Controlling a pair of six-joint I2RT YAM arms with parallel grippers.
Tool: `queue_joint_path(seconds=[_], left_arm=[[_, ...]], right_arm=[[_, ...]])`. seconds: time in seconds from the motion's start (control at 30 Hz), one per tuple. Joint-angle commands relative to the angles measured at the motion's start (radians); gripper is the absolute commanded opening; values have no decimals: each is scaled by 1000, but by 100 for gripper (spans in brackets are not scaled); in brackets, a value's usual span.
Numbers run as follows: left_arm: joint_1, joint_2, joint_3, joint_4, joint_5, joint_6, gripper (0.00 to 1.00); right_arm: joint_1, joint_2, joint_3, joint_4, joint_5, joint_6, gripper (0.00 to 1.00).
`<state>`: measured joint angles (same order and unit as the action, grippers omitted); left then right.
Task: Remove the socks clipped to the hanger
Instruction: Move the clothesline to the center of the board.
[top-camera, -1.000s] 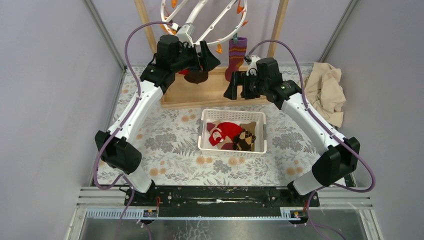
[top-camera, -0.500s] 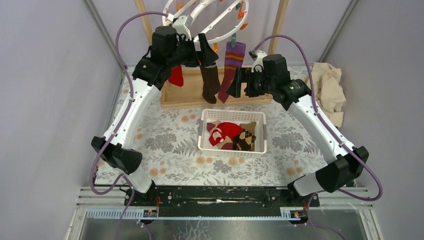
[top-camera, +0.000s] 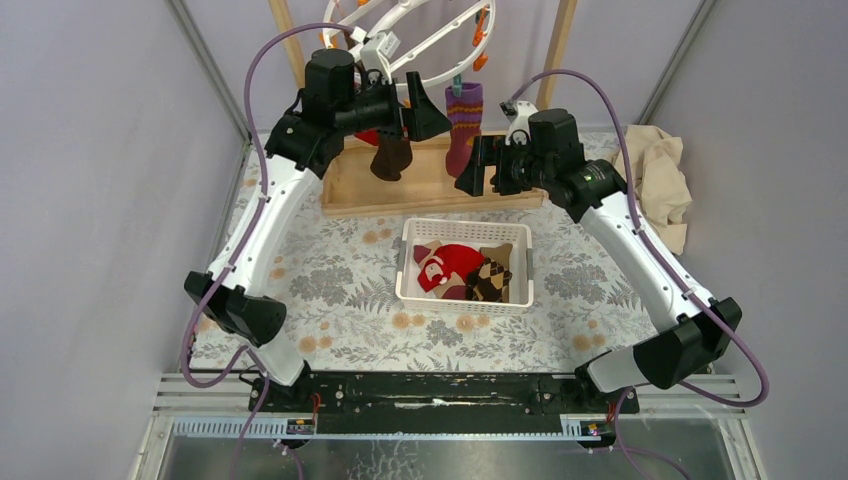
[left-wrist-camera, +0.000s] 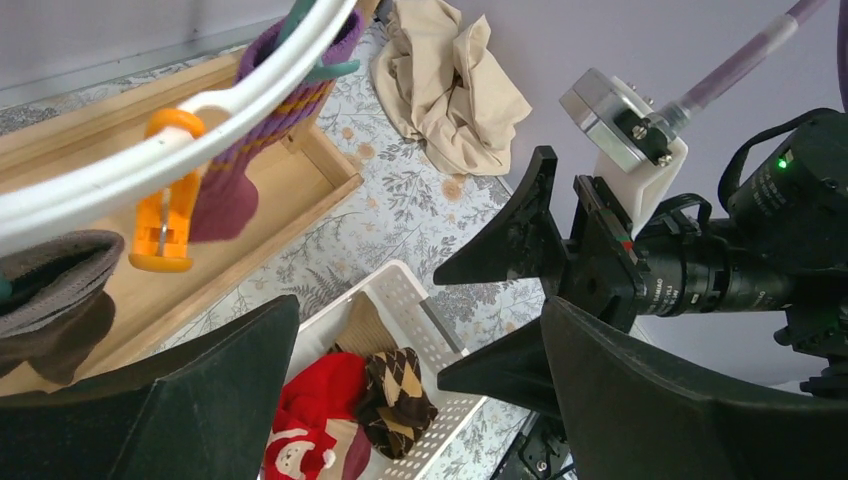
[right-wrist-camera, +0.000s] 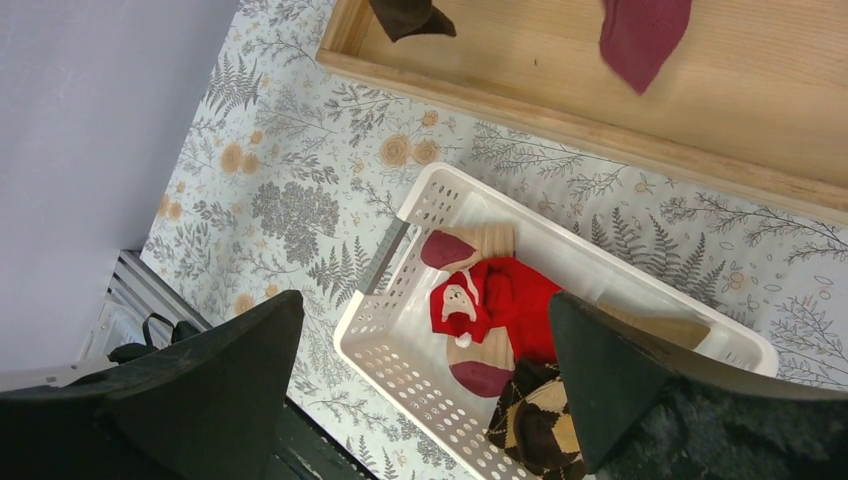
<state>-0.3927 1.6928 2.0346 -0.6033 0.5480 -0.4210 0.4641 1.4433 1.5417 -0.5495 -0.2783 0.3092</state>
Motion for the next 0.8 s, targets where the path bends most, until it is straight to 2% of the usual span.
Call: queue_joint_path(seconds=[0.0, 0.1, 0.23, 0.5, 0.6, 0.77], left_arm=[[0, -65, 38, -67, -11, 14, 99], [2, -104, 0, -105, -117, 43, 99], [4, -208, -179, -92, -333, 66, 99], [36, -378, -546, 79, -579, 40, 99], [61, -399, -666, 162, -666, 8, 99], [105, -336, -768, 249, -761, -45, 98]], right_arm=[[-5, -33, 45, -3, 38, -26, 100], [-21, -11, 67, -26, 94, -45, 100], [-96, 34, 89, -67, 197, -60, 100], [-263, 92, -2, 13, 264, -35, 99], [-312, 139, -25, 53, 266, -21, 98], [-331, 229, -33, 101, 274, -18, 93]])
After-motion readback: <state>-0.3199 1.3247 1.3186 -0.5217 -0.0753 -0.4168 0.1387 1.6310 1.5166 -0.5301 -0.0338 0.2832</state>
